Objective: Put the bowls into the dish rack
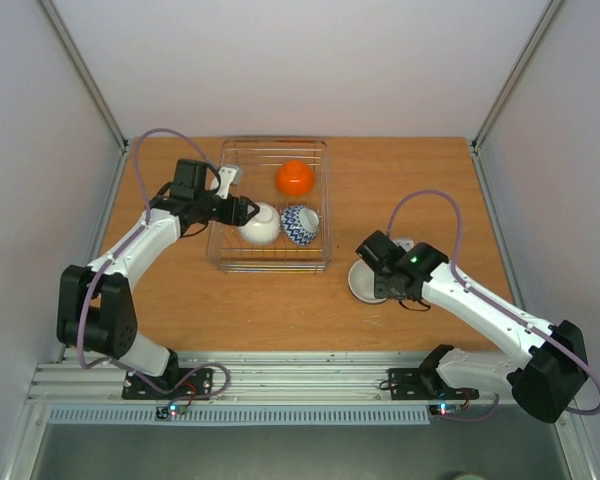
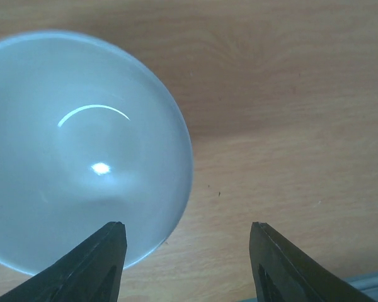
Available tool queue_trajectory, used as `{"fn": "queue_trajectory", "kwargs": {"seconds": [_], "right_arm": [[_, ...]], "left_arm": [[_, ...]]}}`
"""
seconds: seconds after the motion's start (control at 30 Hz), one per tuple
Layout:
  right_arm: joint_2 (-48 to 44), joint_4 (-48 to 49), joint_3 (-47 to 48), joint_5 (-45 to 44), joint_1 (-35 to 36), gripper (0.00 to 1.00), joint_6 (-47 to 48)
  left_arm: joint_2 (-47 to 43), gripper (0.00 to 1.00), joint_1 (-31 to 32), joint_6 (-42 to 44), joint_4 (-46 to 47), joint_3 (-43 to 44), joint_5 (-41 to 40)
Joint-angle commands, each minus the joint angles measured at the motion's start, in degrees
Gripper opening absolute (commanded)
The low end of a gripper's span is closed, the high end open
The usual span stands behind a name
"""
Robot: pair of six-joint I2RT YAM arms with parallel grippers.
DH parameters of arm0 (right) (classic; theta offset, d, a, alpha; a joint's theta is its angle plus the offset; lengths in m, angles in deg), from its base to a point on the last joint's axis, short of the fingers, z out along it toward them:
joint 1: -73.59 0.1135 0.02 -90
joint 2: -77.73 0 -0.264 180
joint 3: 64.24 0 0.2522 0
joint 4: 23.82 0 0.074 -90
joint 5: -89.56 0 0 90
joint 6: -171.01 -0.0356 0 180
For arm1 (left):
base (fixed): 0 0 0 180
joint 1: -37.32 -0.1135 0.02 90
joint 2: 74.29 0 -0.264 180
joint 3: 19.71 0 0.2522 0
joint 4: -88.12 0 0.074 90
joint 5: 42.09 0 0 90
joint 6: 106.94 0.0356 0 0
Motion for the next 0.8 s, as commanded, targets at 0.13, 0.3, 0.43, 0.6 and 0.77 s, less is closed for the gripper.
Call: {"fn": "queue_trajectory", "kwargs": {"seconds": [0.13,0.3,0.43,0.6,0.77], "right_arm": [[3.08,5.18,-5.50,1.19,-0.37,0.54,-4.35],[4.72,7.20,-6.65,1.02,-0.70,0.50,-4.40],[5.18,7.28,-6.27,0.20,-0.78,0.46,-4.09],[4.80,6.80,-5.86,-0.49,-0.88,0.35,-4.17],[3.96,5.94,-5.69,-1.73,-0.86,0.20,-4.41]], "left_arm": [[0.32,0.70,1.02,0.69,-0.02,1.82,0.18],[0.03,0.70,1.07,0.70,-0.12,1.84,-0.14],[0.23,0.71,1.14,0.75,-0.16,1.84,-0.24],[0.20,0.70,1.20,0.69,-0.20,1.82,-0.50],[0.23,0.71,1.28,2.43,-0.18,1.84,-0.42]]}}
